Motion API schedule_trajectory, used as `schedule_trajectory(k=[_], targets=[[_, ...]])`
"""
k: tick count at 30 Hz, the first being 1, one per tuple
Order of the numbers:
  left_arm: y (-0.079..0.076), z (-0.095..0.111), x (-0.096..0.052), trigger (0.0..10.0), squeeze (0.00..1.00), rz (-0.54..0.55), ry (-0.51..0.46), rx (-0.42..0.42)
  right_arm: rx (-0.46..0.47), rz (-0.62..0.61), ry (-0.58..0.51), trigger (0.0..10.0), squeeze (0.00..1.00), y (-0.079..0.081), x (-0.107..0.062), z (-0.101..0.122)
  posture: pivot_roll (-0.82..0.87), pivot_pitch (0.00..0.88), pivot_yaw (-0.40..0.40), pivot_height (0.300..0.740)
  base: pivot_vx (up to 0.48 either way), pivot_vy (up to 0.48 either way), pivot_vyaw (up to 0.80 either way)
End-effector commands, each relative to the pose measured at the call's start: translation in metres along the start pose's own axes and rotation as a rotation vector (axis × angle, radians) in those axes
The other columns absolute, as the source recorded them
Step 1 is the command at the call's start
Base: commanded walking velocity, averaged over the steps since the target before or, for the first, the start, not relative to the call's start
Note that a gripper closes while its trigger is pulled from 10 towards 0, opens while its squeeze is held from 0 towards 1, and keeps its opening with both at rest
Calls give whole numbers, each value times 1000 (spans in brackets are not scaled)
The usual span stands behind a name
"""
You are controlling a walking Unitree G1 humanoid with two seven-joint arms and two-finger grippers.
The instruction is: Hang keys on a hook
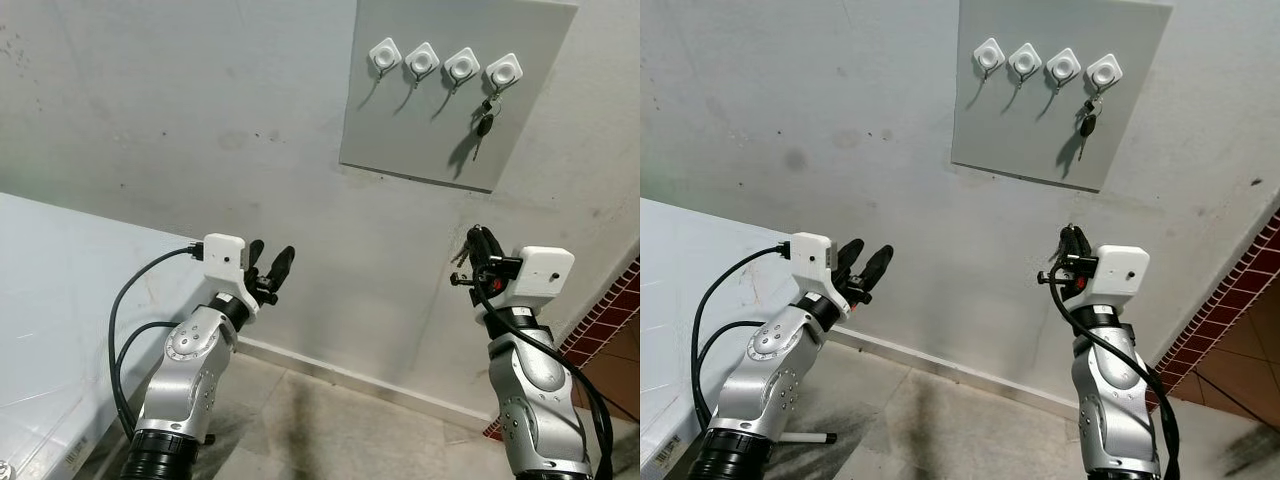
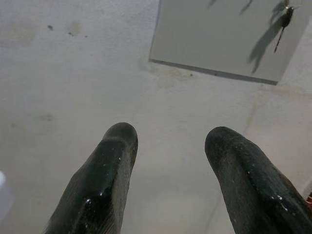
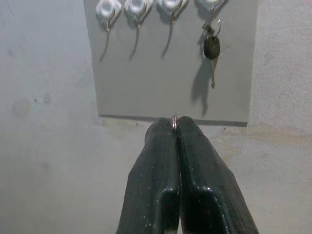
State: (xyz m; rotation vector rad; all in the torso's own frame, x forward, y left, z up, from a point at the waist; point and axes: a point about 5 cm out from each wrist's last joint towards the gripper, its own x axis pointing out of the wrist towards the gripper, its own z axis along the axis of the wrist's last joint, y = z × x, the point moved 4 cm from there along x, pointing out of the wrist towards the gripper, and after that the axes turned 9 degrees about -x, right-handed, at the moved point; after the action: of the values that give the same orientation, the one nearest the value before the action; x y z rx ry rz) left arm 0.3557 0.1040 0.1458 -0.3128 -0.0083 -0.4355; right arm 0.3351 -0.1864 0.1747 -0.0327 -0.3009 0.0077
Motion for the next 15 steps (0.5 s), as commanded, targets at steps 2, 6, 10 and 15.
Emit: schedule_trajectory(k=[2, 6, 10, 15], targets=[[-5, 6, 1, 10000, 0, -31, -5, 11, 35, -17, -83, 10000, 0, -3, 3, 19, 40, 0, 1, 740, 0, 0, 0], [-8, 8, 1, 10000, 0, -52, -6, 3, 42, -9, -94, 10000, 0, 1, 4, 23, 39, 0, 4, 740, 0, 0, 0], [-5, 11, 2, 10000, 0, -43, -8, -11, 40, -3, -81, 10000, 0, 3, 3, 19, 38, 0, 6, 740, 0, 0, 0], [-2, 14, 3, 10000, 0, -31, -22, -28, 42, -1, -75, 10000, 0, 3, 2, 18, 38, 0, 3, 740, 0, 0, 0]])
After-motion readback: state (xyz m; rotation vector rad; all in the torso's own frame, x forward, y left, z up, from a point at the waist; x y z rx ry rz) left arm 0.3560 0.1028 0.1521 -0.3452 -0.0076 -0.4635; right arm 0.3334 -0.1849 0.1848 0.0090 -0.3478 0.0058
